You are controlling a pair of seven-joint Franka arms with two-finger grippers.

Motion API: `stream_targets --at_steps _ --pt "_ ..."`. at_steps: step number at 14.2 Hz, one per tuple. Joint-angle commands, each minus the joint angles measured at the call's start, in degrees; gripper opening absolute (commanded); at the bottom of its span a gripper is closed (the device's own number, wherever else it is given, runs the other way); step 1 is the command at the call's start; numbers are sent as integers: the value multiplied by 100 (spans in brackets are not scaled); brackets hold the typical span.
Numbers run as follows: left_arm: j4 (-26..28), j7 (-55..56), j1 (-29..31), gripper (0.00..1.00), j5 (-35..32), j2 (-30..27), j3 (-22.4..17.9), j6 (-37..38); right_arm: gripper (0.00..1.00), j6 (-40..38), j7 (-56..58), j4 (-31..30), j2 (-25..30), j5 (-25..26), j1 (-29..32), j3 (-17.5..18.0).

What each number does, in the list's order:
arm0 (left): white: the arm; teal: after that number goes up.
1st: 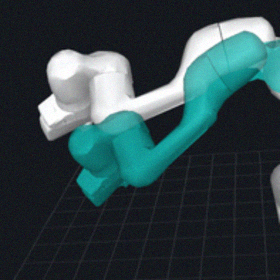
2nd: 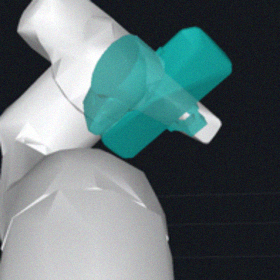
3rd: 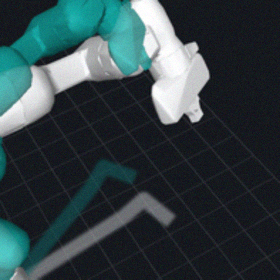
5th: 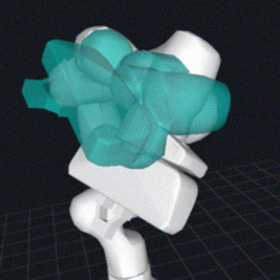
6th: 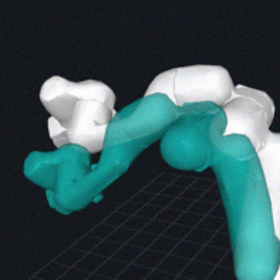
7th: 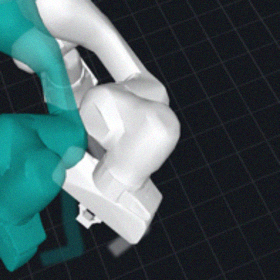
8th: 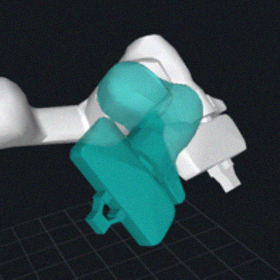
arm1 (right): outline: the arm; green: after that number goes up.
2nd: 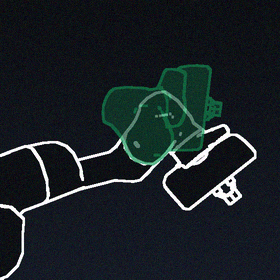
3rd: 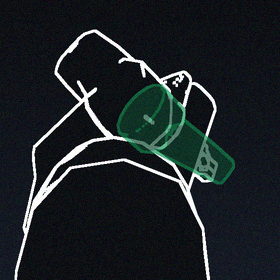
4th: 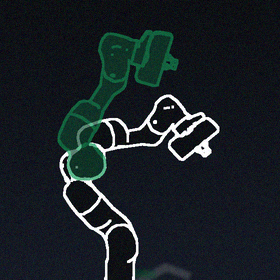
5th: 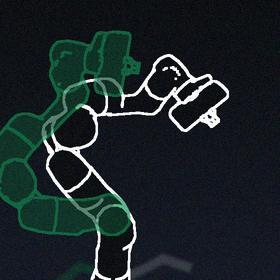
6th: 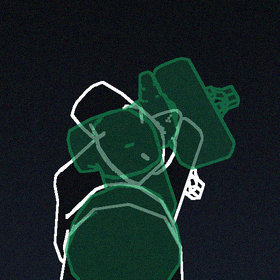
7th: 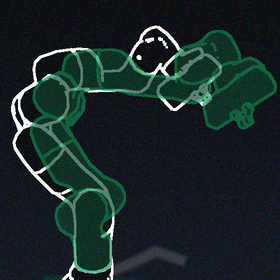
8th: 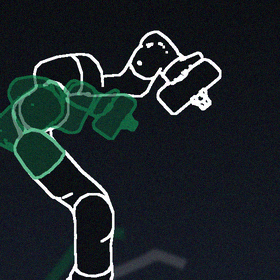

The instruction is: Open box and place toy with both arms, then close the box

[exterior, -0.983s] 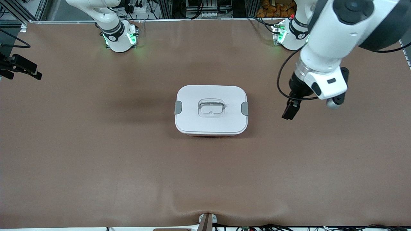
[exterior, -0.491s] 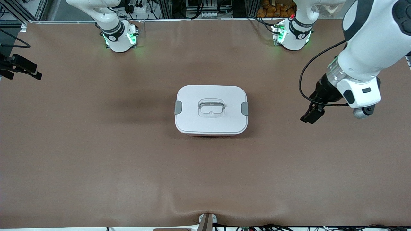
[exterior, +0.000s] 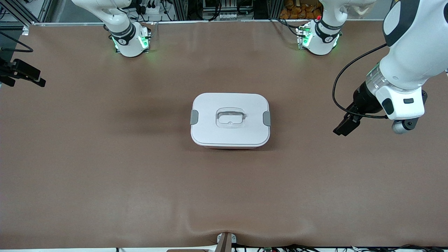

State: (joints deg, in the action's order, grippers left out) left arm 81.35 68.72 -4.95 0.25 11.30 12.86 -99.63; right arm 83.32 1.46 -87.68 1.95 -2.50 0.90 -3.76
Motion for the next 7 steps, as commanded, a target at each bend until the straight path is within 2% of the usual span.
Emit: stream_targets --at_steps 1,4,7 --pt "-163 -131 38 100 1 13 50 269 100 -18 -14 23 42 -5 103 60" --pt "-163 -560 99 100 10 4 23 356 100 -18 -14 23 42 -5 103 60" --pt "-163 -1148 239 100 10 -49 23 760 100 -18 -14 23 42 -5 94 60"
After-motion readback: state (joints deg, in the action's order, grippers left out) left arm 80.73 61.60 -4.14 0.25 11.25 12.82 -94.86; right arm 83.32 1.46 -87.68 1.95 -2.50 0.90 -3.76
